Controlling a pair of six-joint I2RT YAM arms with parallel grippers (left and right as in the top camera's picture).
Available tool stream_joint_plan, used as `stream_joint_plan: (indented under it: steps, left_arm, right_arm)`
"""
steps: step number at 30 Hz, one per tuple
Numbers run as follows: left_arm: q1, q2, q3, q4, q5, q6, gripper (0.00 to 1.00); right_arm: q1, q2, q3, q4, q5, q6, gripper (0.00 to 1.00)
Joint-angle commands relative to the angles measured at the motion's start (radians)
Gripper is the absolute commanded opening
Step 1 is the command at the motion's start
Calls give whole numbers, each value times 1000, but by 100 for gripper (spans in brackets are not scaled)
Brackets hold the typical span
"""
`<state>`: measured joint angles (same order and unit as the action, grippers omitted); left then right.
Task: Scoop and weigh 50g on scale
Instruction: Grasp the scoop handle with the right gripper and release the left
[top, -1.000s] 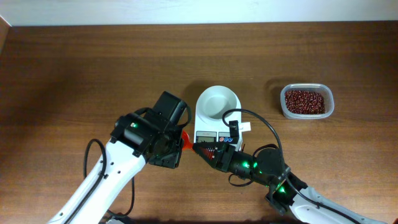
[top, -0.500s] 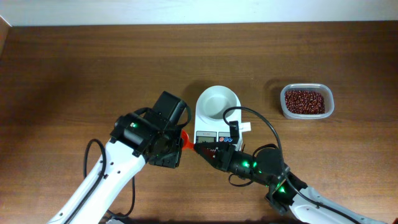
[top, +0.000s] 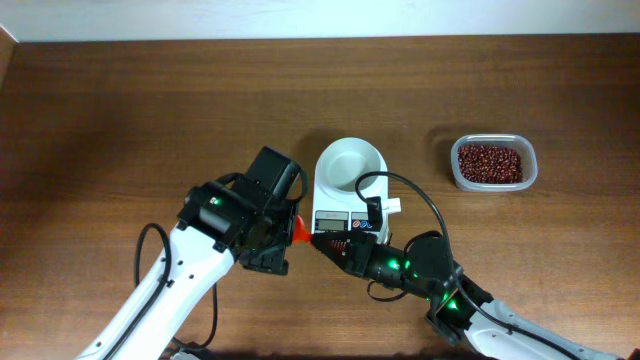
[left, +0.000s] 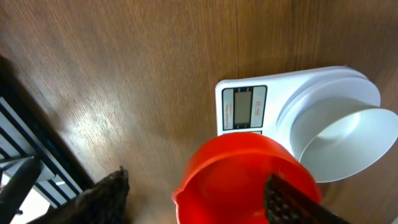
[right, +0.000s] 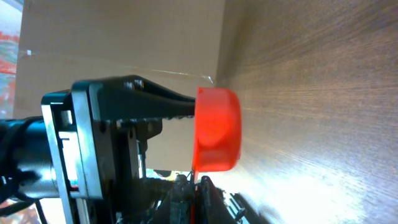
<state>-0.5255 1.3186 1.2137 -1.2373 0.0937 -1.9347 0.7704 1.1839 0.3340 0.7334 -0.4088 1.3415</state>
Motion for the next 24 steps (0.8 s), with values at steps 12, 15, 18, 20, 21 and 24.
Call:
stream_joint_plan:
  steps: [12, 15, 18, 20, 21, 24]
  left_arm:
    - [45, -6, 18, 2, -79, 171, 98]
    - [103, -19, 46, 35, -119, 387, 99]
    - [147, -24, 51, 36, -141, 430, 99]
    - [149, -24, 51, 36, -159, 430, 99]
    - [149, -23, 51, 35, -167, 430, 99]
    - [149, -23, 51, 31, -169, 430, 99]
  right_arm:
    - [-190, 3, 11, -200, -260, -139, 4]
    - [-258, 2, 11, -214, -367, -269, 4]
    - [-281, -10, 12, -147, -409, -264, 4]
    - [-302, -35, 13, -46, -451, -245, 4]
    - [-319, -54, 13, -18, -461, -237, 4]
    - [-417, -108, 13, -18, -486, -248, 4]
